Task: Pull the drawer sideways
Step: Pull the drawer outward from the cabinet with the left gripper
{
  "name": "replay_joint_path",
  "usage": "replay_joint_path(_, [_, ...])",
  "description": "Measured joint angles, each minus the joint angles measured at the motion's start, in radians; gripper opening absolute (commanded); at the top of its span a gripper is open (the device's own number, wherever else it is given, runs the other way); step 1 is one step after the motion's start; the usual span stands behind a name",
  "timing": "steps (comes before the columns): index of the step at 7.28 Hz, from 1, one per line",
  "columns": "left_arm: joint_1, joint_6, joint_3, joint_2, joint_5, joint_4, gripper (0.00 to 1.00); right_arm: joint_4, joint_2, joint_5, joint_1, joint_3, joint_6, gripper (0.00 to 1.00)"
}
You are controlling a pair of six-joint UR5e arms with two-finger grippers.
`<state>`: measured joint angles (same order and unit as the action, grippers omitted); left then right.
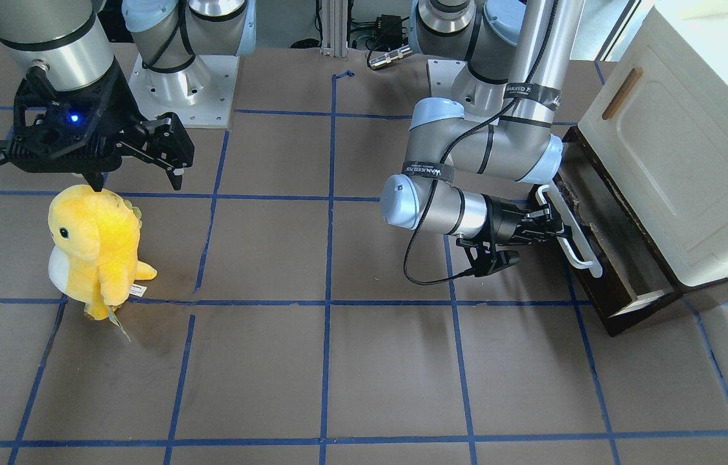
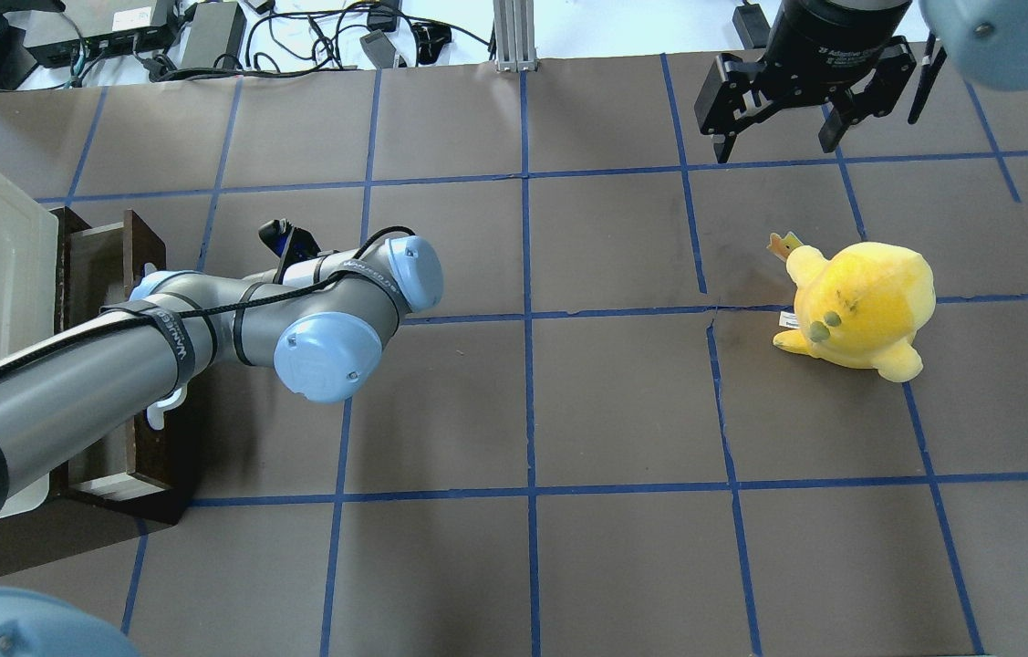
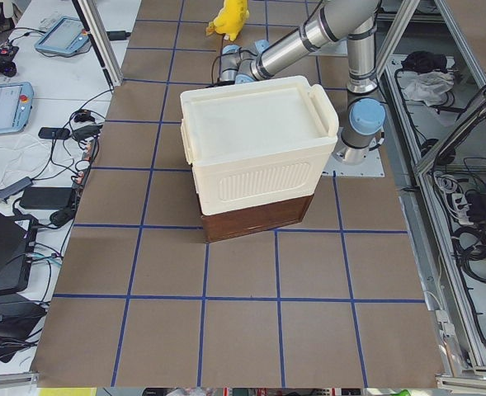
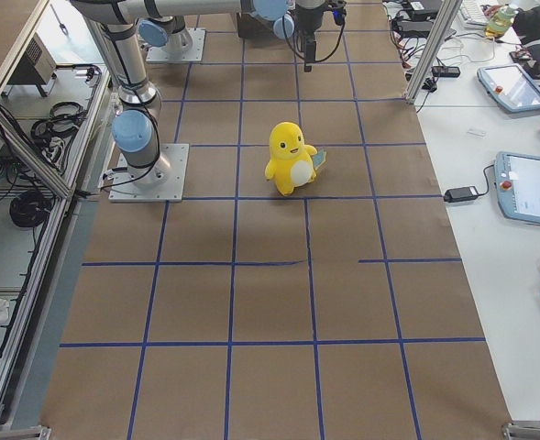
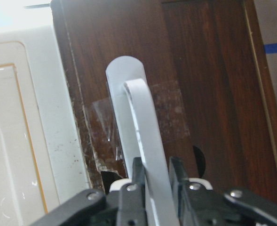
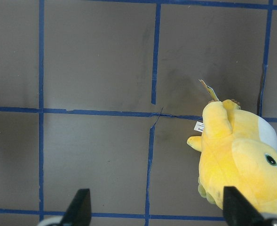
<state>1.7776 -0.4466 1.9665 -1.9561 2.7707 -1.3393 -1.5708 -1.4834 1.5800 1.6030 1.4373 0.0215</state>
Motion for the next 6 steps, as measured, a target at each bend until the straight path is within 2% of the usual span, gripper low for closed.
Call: replay_joint_path(6, [0.032,0.006,-0.033,0.003,-0.031,-0.007,0.24,0.0,0.0,0.0,0.0,0.0,0.0,1.0])
